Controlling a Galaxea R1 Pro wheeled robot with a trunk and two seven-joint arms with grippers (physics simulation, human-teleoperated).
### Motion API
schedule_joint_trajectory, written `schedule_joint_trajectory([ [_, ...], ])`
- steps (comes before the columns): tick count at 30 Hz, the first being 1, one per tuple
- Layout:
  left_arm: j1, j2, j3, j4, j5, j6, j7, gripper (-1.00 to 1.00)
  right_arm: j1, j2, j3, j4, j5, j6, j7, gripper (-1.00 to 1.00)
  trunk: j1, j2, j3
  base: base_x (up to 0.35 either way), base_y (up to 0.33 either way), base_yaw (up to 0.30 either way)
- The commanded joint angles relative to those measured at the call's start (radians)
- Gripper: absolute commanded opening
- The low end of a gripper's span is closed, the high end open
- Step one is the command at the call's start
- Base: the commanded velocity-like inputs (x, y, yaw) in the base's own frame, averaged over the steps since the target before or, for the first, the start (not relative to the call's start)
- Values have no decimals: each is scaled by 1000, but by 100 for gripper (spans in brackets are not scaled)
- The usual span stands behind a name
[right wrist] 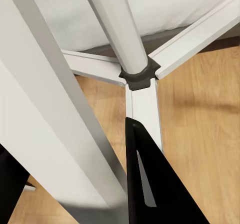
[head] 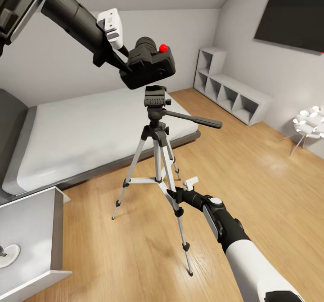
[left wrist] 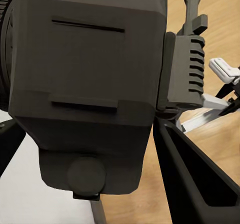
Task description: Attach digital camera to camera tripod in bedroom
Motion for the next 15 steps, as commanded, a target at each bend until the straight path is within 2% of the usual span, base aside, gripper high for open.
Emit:
schedule_joint_trajectory([
  [1, -2, 1, -4, -2, 2, 7, -5, -100, -1, 0, -1, 0, 35, 3, 3, -100, 1, -2, -2, 0, 0, 0],
  [3, -2, 2, -4, -4, 4, 7, -8, -100, -1, 0, -1, 0, 35, 3, 3, -100, 1, -2, -2, 0, 0, 0],
  [6, -2, 4, -6, -6, 25, 7, -12, -100, -1, 0, -1, 0, 35, 3, 3, -100, 1, -2, -2, 0, 0, 0],
  [8, -2, 5, -6, -7, 47, 7, -12, -100, -1, 0, -1, 0, 35, 3, 2, -100, 1, -2, -2, 0, 0, 0],
  [9, -2, 6, -7, -7, 75, 7, -12, -100, -1, 0, -1, 0, 35, 3, 2, -100, 1, -2, -2, 0, 0, 0],
  [11, -2, 7, -11, -7, 101, 7, -12, -100, -1, 0, -1, 0, 35, 3, 1, -100, 1, -2, -2, 0, 0, 0],
  [13, -2, 8, -26, -7, 131, 8, -12, -100, -1, 0, -1, 0, 35, 3, 1, -100, 1, -2, -2, 0, 0, 0],
  [15, -2, 9, -39, -7, 143, 8, -12, -100, -1, 0, -1, 0, 35, 3, 0, -100, 1, -2, -2, 0, 0, 0],
])
